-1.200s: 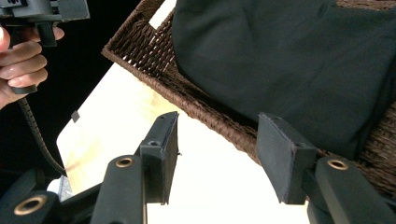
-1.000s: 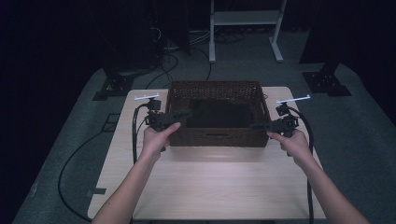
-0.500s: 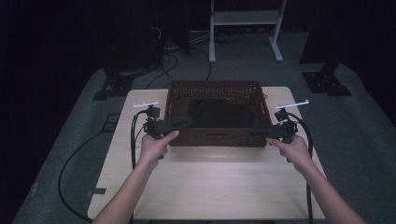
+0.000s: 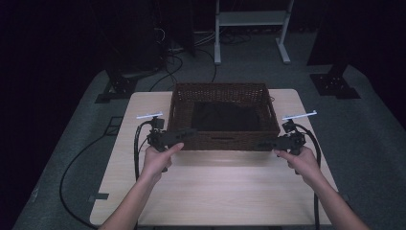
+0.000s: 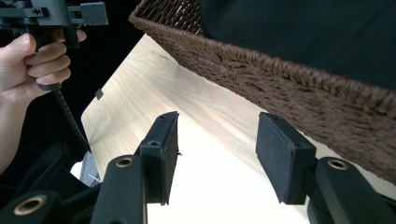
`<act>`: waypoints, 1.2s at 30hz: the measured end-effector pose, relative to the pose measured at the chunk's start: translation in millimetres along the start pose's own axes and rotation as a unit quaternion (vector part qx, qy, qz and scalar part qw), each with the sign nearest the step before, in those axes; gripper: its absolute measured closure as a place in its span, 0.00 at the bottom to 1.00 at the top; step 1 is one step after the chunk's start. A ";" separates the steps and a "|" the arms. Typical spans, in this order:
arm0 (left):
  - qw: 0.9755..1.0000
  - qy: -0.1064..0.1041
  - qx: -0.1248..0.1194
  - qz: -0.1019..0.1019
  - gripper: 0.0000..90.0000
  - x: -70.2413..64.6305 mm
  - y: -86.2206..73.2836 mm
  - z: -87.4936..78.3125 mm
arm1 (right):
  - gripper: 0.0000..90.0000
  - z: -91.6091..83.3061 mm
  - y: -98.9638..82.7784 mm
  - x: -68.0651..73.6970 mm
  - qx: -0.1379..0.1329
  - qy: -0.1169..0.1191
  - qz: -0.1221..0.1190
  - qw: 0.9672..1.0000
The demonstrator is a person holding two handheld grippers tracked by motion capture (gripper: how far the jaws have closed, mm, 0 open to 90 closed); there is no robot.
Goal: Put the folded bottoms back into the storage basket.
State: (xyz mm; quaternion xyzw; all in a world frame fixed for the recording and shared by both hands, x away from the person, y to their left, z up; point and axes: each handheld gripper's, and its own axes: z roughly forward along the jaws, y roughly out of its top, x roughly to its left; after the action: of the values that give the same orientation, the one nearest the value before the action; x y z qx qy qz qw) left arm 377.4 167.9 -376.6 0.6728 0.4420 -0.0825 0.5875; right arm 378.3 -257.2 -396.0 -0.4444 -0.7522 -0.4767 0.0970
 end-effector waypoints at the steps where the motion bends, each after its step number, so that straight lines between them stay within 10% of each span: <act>1: 1.000 0.000 0.001 0.000 0.50 0.7 -1.4 -0.1 | 0.53 0.2 -1.0 -0.6 0.000 0.001 0.000 1.000; 36: 1.000 0.007 0.010 -0.009 0.44 12.2 -35.7 -9.6 | 0.46 3.4 -44.1 -17.4 0.010 -0.001 0.024 1.000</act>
State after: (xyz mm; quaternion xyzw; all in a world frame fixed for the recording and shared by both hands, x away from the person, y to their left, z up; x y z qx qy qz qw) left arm 356.0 179.4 -407.0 0.6751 0.4514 -0.0867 0.5770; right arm 355.9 -271.2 -435.5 -0.4621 -0.7461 -0.4662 0.1118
